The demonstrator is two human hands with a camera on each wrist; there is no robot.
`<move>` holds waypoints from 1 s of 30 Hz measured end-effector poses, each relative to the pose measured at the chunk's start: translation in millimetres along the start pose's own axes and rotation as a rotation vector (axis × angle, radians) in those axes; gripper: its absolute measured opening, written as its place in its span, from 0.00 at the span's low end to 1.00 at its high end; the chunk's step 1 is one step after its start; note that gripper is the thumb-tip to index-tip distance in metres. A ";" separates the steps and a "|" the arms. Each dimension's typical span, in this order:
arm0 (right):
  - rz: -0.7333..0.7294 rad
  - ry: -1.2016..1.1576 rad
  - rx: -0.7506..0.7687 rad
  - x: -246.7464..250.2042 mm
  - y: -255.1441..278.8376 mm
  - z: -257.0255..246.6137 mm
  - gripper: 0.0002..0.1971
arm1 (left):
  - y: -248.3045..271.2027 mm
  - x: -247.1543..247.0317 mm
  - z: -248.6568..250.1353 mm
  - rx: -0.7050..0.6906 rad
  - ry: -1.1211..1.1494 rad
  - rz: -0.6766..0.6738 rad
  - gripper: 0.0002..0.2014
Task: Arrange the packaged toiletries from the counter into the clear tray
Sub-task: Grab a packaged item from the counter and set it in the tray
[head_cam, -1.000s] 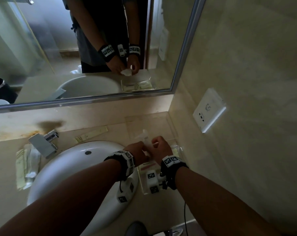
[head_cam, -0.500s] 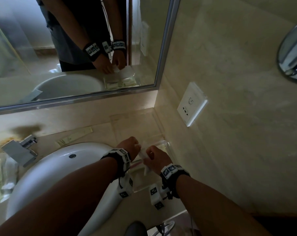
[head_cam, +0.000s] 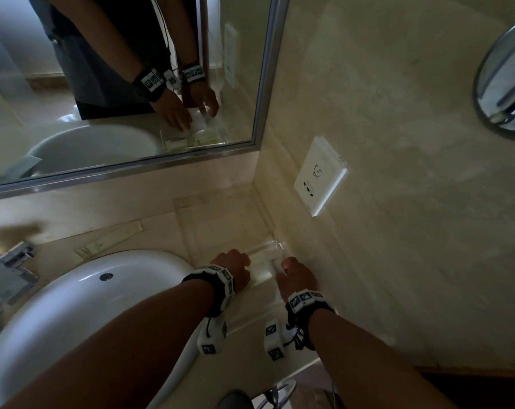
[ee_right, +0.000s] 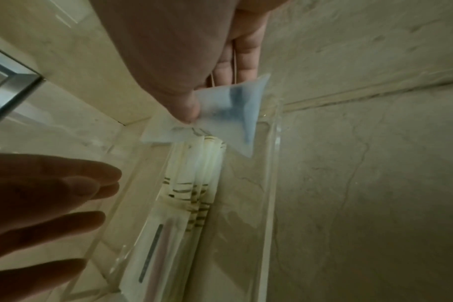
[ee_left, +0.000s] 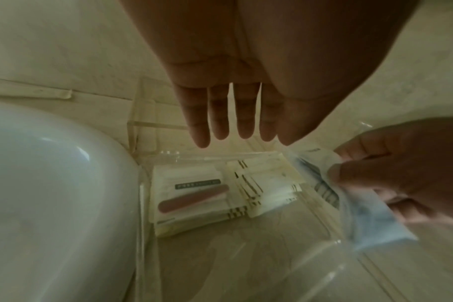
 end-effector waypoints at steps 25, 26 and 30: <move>0.029 0.171 0.052 -24.9 -4.0 -11.4 0.29 | -39.3 -62.6 16.6 -0.195 -0.386 -0.234 0.35; 0.005 0.145 0.057 -26.1 -3.4 -11.6 0.27 | -40.1 -62.7 15.9 -0.194 -0.369 -0.238 0.36; -0.088 0.169 0.052 -33.9 -1.4 -10.6 0.31 | -40.7 -63.0 12.1 -0.215 -0.359 -0.235 0.34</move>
Point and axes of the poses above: each hand's wrist, its own y-axis away from the middle knuckle, its own x-axis out of the back of the hand, z = x × y, the point moved 4 cm from there along -y, towards the middle knuckle, and after that the axes turned 6 degrees about y, right-handed, at the moved point
